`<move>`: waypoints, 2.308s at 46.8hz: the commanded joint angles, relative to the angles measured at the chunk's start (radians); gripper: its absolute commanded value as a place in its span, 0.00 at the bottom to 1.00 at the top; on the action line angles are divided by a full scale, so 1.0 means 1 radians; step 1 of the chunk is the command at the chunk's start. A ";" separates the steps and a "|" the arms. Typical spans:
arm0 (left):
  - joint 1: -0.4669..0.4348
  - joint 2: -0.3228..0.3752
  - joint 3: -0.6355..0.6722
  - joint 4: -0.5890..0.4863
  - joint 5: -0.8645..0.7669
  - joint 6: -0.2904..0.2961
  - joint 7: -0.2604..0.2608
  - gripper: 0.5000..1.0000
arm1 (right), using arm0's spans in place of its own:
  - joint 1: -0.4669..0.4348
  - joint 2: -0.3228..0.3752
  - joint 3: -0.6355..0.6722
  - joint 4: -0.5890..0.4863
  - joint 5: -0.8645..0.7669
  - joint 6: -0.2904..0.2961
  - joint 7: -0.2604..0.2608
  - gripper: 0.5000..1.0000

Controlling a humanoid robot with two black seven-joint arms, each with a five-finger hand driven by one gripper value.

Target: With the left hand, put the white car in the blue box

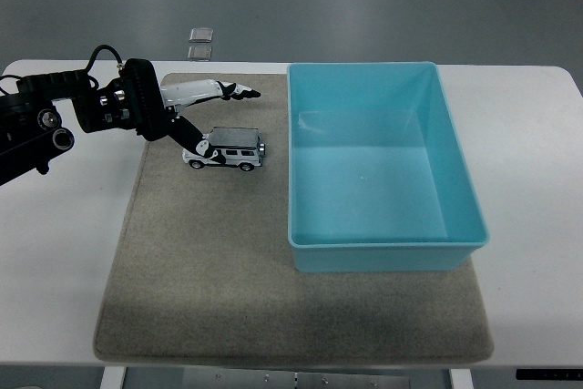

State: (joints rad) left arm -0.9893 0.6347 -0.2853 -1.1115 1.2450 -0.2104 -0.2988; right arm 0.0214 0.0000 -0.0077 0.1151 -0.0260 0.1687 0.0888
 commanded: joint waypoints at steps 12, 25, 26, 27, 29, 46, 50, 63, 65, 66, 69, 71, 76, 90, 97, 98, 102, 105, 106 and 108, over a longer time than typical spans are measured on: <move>0.000 -0.040 0.000 0.051 0.066 0.000 0.012 0.98 | 0.000 0.000 0.000 0.000 0.000 0.000 0.000 0.87; 0.004 -0.059 0.000 0.055 0.149 0.052 0.012 0.95 | 0.000 0.000 0.000 0.000 0.000 0.000 0.000 0.87; 0.004 -0.059 0.000 0.055 0.158 0.054 0.010 0.95 | 0.000 0.000 0.000 0.000 0.000 0.000 0.000 0.87; 0.004 -0.059 0.000 0.055 0.168 0.055 0.012 0.94 | 0.000 0.000 0.000 0.000 0.000 0.000 0.000 0.87; 0.004 -0.059 0.000 0.055 0.188 0.055 0.010 0.88 | 0.000 0.000 0.000 0.000 0.000 0.000 0.000 0.87; 0.006 -0.059 0.002 0.055 0.232 0.055 0.013 0.60 | 0.000 0.000 0.000 0.000 0.000 0.000 0.000 0.87; 0.008 -0.059 0.002 0.055 0.240 0.055 0.013 0.50 | 0.000 0.000 0.000 0.000 0.000 0.000 0.000 0.87; 0.008 -0.059 0.002 0.053 0.241 0.055 0.023 0.42 | 0.000 0.000 0.000 0.000 0.000 0.000 0.000 0.87; 0.008 -0.059 0.002 0.053 0.241 0.055 0.023 0.41 | 0.000 0.000 0.000 0.000 0.000 0.000 0.000 0.87; 0.008 -0.059 0.002 0.053 0.241 0.055 0.024 0.40 | 0.000 0.000 0.000 0.000 0.000 0.000 0.000 0.87; 0.009 -0.059 0.002 0.053 0.241 0.055 0.024 0.32 | 0.000 0.000 0.000 0.000 0.000 0.000 0.000 0.87; 0.008 -0.059 0.002 0.053 0.241 0.055 0.024 0.28 | 0.000 0.000 0.000 0.000 0.000 0.000 0.000 0.87; 0.008 -0.058 0.002 0.053 0.241 0.055 0.026 0.14 | 0.000 0.000 0.000 0.000 0.000 0.000 0.000 0.87; 0.000 -0.053 0.002 0.052 0.241 0.054 0.066 0.00 | 0.000 0.000 0.000 0.000 0.000 0.000 0.000 0.87; -0.017 -0.044 0.002 0.052 0.241 0.042 0.064 0.00 | 0.000 0.000 0.000 0.000 0.000 0.000 0.000 0.87; -0.022 -0.044 0.000 0.052 0.240 0.042 0.064 0.00 | 0.000 0.000 0.000 0.000 0.000 0.000 0.000 0.87; -0.046 -0.024 0.000 0.048 0.234 0.042 0.063 0.00 | 0.000 0.000 0.000 0.000 0.000 0.000 0.000 0.87; -0.072 0.002 -0.002 0.044 0.221 0.039 0.061 0.00 | 0.000 0.000 0.000 0.000 0.000 0.000 0.000 0.87; -0.083 0.008 -0.002 0.044 0.220 0.037 0.060 0.00 | 0.000 0.000 0.000 0.000 0.000 0.000 0.000 0.87; -0.104 0.023 -0.005 0.042 0.218 0.028 0.058 0.00 | 0.000 0.000 0.000 0.000 0.000 0.000 0.000 0.87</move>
State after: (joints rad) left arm -1.0640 0.6371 -0.2862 -1.0661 1.4678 -0.1715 -0.2378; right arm 0.0212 0.0000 -0.0076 0.1150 -0.0261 0.1687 0.0890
